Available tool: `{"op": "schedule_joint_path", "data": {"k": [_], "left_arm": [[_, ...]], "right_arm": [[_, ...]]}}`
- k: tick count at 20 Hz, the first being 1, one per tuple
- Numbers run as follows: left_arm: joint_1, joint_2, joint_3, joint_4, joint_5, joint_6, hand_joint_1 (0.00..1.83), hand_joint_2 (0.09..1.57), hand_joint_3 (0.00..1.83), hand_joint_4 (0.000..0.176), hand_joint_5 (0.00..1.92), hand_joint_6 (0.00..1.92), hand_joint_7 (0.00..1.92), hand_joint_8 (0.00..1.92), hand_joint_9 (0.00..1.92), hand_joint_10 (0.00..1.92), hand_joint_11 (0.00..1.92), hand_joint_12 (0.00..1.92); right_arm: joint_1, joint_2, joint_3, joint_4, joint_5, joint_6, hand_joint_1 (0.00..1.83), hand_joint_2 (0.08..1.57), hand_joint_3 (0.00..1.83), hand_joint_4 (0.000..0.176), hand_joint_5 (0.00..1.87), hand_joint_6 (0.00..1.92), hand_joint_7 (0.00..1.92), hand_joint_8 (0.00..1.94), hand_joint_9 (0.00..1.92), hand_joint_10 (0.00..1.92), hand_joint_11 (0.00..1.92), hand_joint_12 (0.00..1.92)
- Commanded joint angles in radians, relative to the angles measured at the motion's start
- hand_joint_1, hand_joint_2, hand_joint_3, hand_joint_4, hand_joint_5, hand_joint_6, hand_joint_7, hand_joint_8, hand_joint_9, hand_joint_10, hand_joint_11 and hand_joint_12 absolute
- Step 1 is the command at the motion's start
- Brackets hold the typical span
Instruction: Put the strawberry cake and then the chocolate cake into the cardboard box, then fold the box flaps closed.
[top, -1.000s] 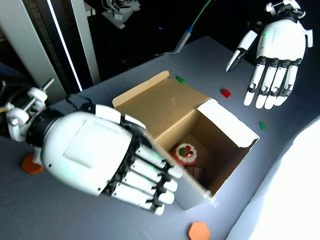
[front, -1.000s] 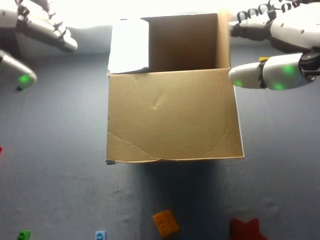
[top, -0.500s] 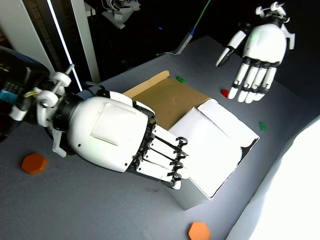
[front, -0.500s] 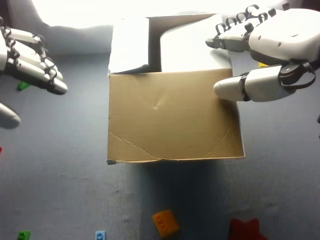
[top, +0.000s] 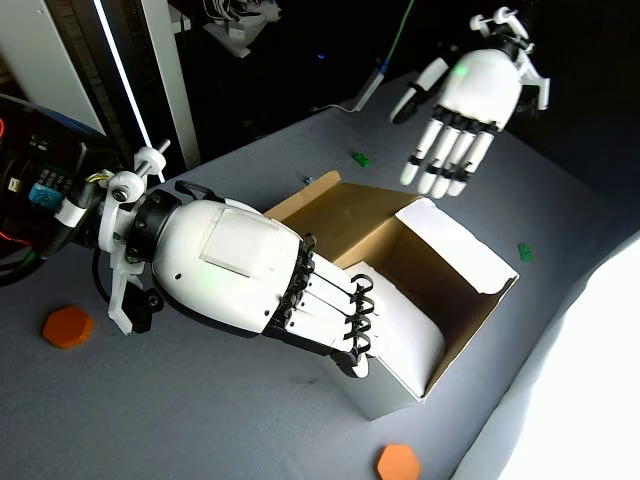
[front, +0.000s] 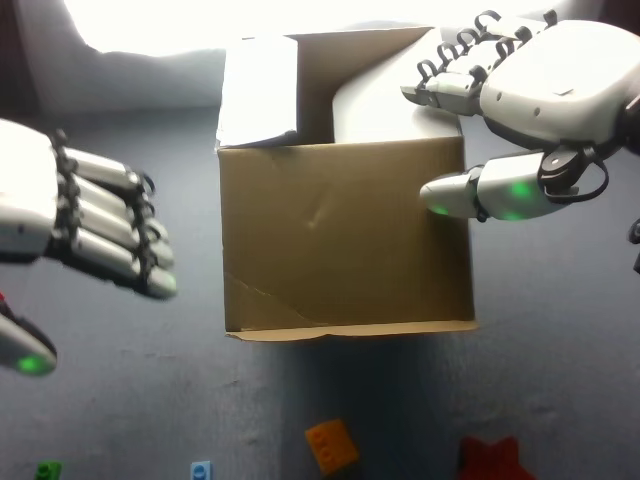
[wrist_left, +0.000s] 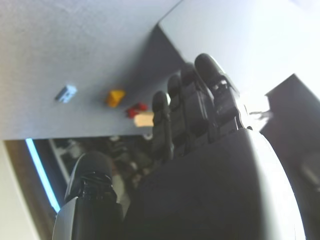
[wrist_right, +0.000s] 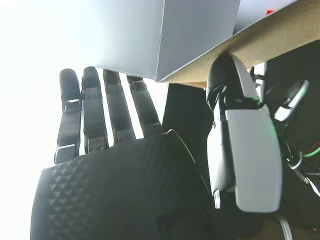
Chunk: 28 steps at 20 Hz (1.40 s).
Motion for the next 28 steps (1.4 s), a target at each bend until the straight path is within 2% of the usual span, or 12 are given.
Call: {"op": "schedule_joint_path", "data": {"k": [1,6,9,11,14,16,21,28], "left_arm": [[-0.001,0.015,-0.001,-0.097,0.0,0.009,0.02,1.23,0.0,0.044,0.28,0.0,0.31,0.0,0.3,0.0,0.0,0.98],[0.03,0.018,-0.023,-0.129,0.01,0.02,0.02,1.23,0.0,0.044,0.28,0.0,0.31,0.0,0.3,0.0,0.0,0.98],[0.072,0.018,-0.049,-0.18,0.018,0.082,0.02,1.23,0.0,0.044,0.28,0.0,0.31,0.0,0.3,0.0,0.0,0.98],[0.104,0.017,-0.072,-0.211,0.029,0.114,0.02,1.23,0.0,0.044,0.28,0.0,0.31,0.0,0.3,0.0,0.0,0.98],[0.16,0.016,-0.113,-0.251,0.046,0.158,0.02,1.23,0.0,0.044,0.28,0.0,0.31,0.0,0.3,0.0,0.0,0.98],[0.19,0.016,-0.141,-0.279,0.058,0.185,0.02,1.23,0.0,0.044,0.28,0.0,0.31,0.0,0.3,0.0,0.0,0.98],[0.206,0.006,-0.2,-0.332,0.098,0.209,0.02,1.23,0.0,0.044,0.28,0.0,0.31,0.0,0.3,0.0,0.0,0.98],[0.199,-0.007,-0.211,-0.353,0.106,0.203,0.02,1.23,0.0,0.044,0.28,0.0,0.31,0.0,0.3,0.0,0.0,0.98]], "right_arm": [[0.02,0.021,0.0,-0.01,0.068,0.024,0.09,1.18,0.0,0.0,0.17,0.0,0.22,0.0,0.2,0.0,0.0,0.72],[0.078,0.067,-0.003,-0.01,0.076,0.046,0.09,1.18,0.0,0.0,0.17,0.0,0.22,0.0,0.2,0.0,0.0,0.72],[0.106,0.103,-0.006,-0.011,0.073,0.071,0.09,1.18,0.0,0.0,0.17,0.0,0.22,0.0,0.2,0.0,0.0,0.72],[0.111,0.15,-0.01,-0.01,0.069,0.124,0.09,1.18,0.0,0.0,0.17,0.0,0.22,0.0,0.2,0.0,0.0,0.72],[0.092,0.245,-0.031,-0.01,0.071,0.283,0.09,1.18,0.0,0.0,0.17,0.0,0.22,0.0,0.2,0.0,0.0,0.72],[0.06,0.287,-0.053,-0.01,0.102,0.289,0.09,1.18,0.0,0.0,0.17,0.0,0.22,0.0,0.2,0.0,0.0,0.72],[0.045,0.287,-0.061,-0.01,0.142,0.298,0.09,1.18,0.0,0.0,0.17,0.0,0.22,0.0,0.2,0.0,0.0,0.72],[0.045,0.284,-0.066,-0.01,0.152,0.299,0.09,1.18,0.0,0.0,0.17,0.0,0.22,0.0,0.2,0.0,0.0,0.72]]}}
